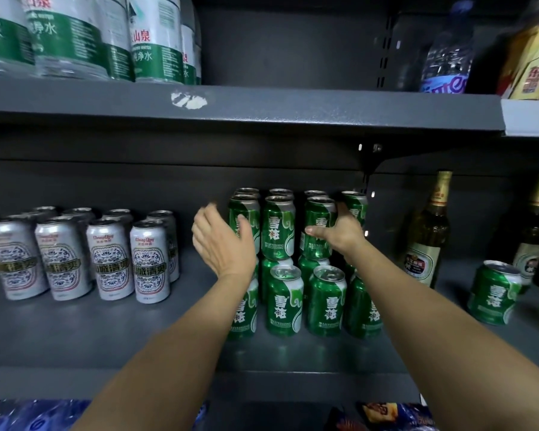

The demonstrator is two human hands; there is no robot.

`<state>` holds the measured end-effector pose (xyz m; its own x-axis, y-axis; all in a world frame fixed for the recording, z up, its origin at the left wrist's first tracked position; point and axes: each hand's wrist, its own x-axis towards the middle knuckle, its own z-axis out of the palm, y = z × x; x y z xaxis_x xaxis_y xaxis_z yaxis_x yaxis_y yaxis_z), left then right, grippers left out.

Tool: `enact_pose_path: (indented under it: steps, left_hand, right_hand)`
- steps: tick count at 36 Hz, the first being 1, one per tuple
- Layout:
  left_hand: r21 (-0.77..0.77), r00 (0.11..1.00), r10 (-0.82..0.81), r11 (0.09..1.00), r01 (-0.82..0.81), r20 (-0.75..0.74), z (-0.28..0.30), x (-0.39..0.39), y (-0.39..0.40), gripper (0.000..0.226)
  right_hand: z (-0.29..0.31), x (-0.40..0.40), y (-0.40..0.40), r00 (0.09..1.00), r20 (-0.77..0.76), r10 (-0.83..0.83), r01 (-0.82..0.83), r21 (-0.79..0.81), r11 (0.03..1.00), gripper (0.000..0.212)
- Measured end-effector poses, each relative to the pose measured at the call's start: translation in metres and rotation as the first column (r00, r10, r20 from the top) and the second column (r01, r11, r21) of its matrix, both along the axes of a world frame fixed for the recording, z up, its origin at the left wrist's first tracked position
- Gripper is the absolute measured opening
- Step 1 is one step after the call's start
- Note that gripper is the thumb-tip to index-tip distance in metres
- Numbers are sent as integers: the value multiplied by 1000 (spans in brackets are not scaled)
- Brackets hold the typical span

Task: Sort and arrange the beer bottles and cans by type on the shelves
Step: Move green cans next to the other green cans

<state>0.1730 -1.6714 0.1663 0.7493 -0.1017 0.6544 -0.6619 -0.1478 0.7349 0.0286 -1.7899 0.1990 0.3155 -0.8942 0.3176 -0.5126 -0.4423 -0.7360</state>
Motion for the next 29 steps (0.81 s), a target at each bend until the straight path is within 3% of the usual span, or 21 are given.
enact_pose_path:
  steps: [9, 21, 29]
  left_hand:
    - [0, 989, -109, 994, 109, 99, -4, -19, 4, 34]
    - [77, 950, -304, 951, 298, 76, -13, -33, 5, 19]
    - [209, 903, -421, 894, 397, 89, -20, -44, -5, 10]
  right_hand:
    - [6, 5, 5, 988, -146, -53, 45, -58, 997, 87]
    - [10, 13, 6, 970, -218, -104, 88, -84, 993, 90]
    - [7, 13, 3, 968, -219, -121, 104, -87, 991, 90]
